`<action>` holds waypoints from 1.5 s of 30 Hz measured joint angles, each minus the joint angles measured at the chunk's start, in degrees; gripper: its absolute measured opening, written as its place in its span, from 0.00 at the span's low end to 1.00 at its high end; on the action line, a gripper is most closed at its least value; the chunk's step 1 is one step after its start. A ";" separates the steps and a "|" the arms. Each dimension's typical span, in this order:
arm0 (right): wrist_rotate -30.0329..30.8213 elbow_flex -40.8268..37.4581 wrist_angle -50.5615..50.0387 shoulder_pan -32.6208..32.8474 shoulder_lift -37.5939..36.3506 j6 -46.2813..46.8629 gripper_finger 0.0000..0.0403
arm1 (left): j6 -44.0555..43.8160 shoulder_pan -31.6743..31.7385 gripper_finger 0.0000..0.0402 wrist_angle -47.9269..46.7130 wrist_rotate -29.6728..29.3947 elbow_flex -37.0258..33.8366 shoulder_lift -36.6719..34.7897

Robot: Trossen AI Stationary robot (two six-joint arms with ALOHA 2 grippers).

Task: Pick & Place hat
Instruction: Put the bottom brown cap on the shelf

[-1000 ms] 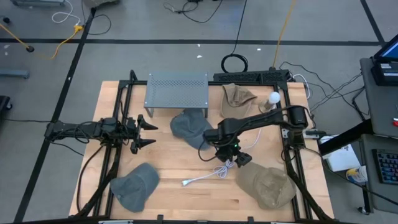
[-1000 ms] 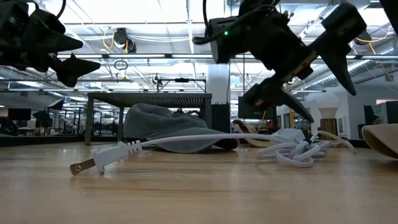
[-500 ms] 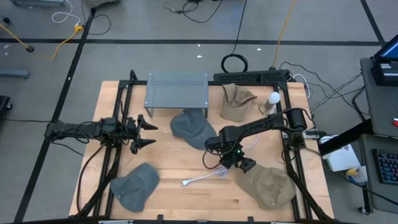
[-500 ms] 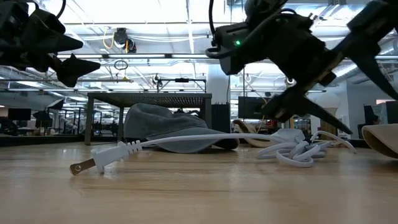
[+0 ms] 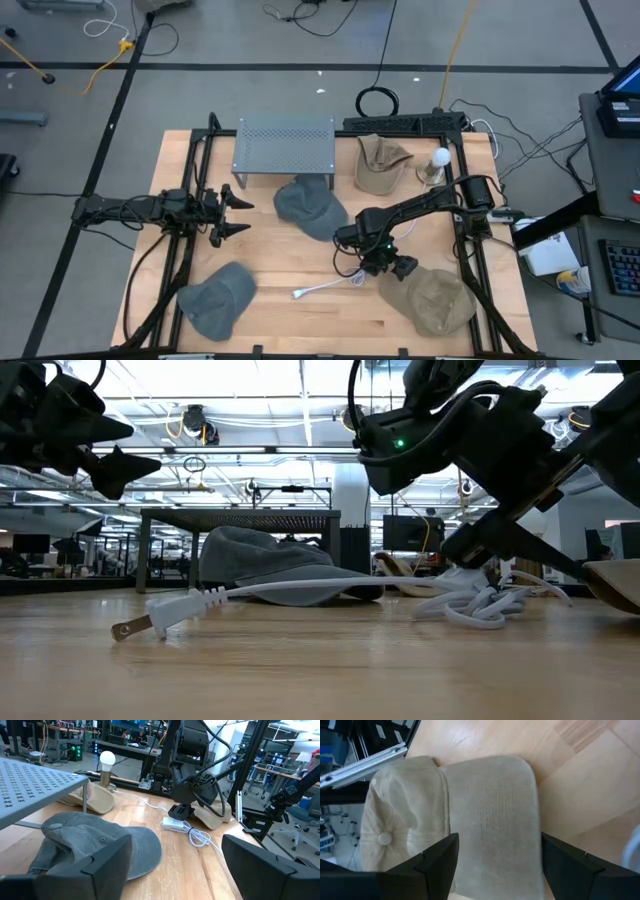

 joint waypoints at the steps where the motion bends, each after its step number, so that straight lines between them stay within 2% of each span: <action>1: 0.02 -0.10 0.26 0.00 0.00 -0.50 0.63 | 0.00 -0.01 0.80 -0.01 0.01 0.00 0.00; 4: 0.02 -0.12 1.77 0.00 0.00 -0.72 0.62 | 0.00 -0.01 0.81 0.00 0.02 0.00 0.00; 7: 0.20 -0.12 2.47 0.00 0.00 -0.92 0.56 | 0.00 0.00 0.82 0.00 0.02 0.00 0.00; 19: 2.15 -0.12 2.13 -0.29 0.00 -2.15 0.15 | 0.00 0.00 0.77 0.00 0.02 0.00 0.01; 23: 1.53 -0.12 1.07 -0.33 -0.02 -1.68 0.05 | 0.00 0.00 0.75 0.00 0.02 0.00 0.01; 33: 0.15 1.03 -6.33 -0.65 -3.65 0.38 0.02 | 0.00 0.00 0.78 0.00 0.02 0.00 0.01; 39: 0.64 3.70 -10.64 -1.35 -8.76 5.95 0.01 | 0.00 -0.02 0.81 -0.01 0.02 0.02 -0.01; 45: 1.18 5.71 -13.75 -1.40 -15.09 15.71 0.01 | 0.00 -0.01 0.80 0.00 0.02 0.02 -0.01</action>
